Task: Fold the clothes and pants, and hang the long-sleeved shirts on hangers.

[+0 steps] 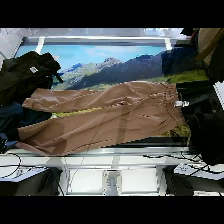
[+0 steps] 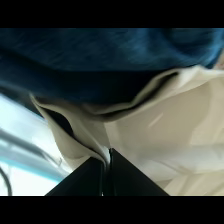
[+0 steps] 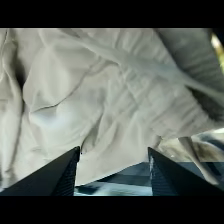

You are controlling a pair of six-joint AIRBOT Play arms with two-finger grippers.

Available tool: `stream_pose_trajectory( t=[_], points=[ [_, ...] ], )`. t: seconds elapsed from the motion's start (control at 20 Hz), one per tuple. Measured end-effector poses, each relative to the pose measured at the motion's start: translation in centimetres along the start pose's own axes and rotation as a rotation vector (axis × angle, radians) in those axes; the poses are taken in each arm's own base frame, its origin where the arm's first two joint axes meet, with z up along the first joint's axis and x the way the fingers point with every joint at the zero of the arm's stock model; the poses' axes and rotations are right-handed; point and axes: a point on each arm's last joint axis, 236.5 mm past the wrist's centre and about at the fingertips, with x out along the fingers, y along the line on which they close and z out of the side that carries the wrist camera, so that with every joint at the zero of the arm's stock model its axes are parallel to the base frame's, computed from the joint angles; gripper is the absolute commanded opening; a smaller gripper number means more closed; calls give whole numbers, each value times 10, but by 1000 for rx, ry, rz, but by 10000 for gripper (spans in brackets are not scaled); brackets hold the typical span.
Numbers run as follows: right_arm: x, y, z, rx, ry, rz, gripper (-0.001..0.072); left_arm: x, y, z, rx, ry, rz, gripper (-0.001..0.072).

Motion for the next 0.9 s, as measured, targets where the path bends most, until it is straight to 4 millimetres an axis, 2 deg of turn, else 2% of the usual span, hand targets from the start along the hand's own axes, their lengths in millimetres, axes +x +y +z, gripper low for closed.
stream_pose_trajectory(
  t=[0.15,0.3,0.45,0.55,0.9],
  points=[
    [10,-14,-16,55,-16,54,492,2,-14,5,41,-7,-9,10],
    [4,-24,-21,87,-60,78,492,9,-30,12,106,-4,-7,10],
    [-3,-36,-19,109,-130,55,493,20,-45,18,173,0,3,11],
    [3,-43,-17,122,-169,33,492,25,-52,23,188,-5,13,11],
    [23,-46,11,89,-290,-37,478,30,-56,35,177,-40,40,11]
  ],
)
